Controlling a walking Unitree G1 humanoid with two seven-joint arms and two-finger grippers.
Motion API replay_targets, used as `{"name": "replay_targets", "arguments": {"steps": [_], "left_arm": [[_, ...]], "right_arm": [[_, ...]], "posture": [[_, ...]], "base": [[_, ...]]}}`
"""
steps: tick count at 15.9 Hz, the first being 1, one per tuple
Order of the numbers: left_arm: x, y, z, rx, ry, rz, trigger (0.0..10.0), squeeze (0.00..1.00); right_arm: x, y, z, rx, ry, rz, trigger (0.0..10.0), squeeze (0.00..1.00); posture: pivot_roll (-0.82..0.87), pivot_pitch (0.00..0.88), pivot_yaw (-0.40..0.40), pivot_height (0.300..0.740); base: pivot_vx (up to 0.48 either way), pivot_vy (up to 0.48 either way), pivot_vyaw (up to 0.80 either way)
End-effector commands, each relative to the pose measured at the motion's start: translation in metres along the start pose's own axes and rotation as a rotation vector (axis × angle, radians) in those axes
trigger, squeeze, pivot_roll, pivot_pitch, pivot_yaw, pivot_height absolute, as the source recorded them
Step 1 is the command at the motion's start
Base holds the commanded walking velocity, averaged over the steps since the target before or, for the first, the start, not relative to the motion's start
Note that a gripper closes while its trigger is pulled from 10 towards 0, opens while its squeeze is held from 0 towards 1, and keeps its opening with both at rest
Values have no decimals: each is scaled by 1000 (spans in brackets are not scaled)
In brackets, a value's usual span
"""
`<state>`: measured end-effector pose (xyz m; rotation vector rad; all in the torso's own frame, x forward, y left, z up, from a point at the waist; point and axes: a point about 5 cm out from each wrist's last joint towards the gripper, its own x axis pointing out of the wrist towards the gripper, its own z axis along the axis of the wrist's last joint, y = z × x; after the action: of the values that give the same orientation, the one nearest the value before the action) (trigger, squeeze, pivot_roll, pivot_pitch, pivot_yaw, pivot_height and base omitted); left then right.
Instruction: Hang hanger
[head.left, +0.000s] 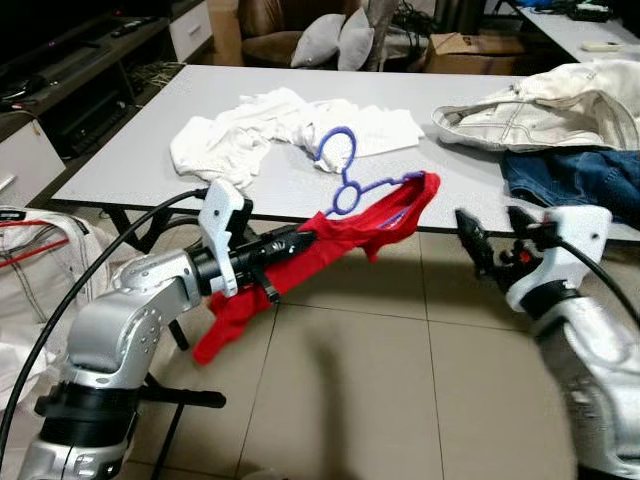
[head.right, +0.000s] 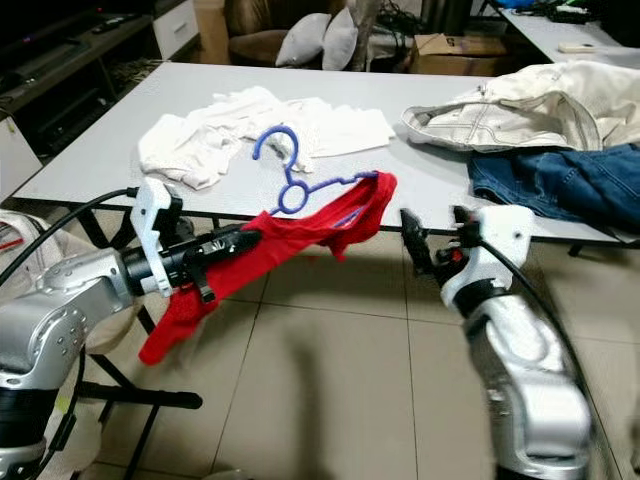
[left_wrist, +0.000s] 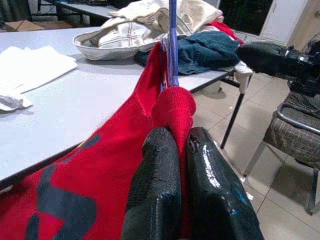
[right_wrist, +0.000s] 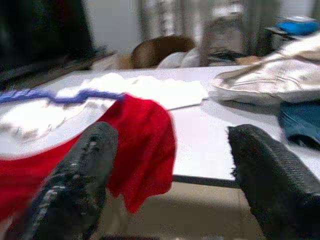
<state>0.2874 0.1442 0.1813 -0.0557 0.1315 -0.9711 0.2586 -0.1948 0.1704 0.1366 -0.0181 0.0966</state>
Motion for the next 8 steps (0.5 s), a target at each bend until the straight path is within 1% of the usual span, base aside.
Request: {"name": "replay_targets", "arguments": {"steps": [1,2,3,4,5,6,7,8], "left_arm": [[-2,-3,6,10,-27,-6,0,0],[-3,-5,7,6,-32,-18,0,0],[-3,-7,6,3,-30,-33,0,0],[-3,-9,5,-1,-30,-37,0,0],[-3,-11,5,-11,-36,-54,0,0],[-4,-13,4,-17,-40,-66,0,0],[-6,-14,3,-28,-44,-79,0,0],[-6,-14,3,-33,-45,-82,0,0]], "right_arm": [[0,-6,-7,23,3,-46,10000,1000],[3,-2,-11,10,11,-18,10000,455],[7,5,-12,-2,17,30,10000,0],[12,9,-13,-44,26,43,10000,0],[17,13,-13,-57,29,64,10000,0],[22,16,-13,-51,23,88,10000,0],[29,21,-13,-11,22,115,10000,0],[33,20,-15,-2,28,100,10000,0]], "posture": [[-108,0,37,740],[-106,0,36,740],[-106,0,36,740],[-105,0,36,740],[-102,0,35,740],[-97,0,34,740],[-96,0,34,740],[-91,0,31,740]], "base": [[0,0,0],[0,0,0],[0,0,0],[0,0,0],[0,0,0],[0,0,0],[0,0,0],[0,0,0]]}}
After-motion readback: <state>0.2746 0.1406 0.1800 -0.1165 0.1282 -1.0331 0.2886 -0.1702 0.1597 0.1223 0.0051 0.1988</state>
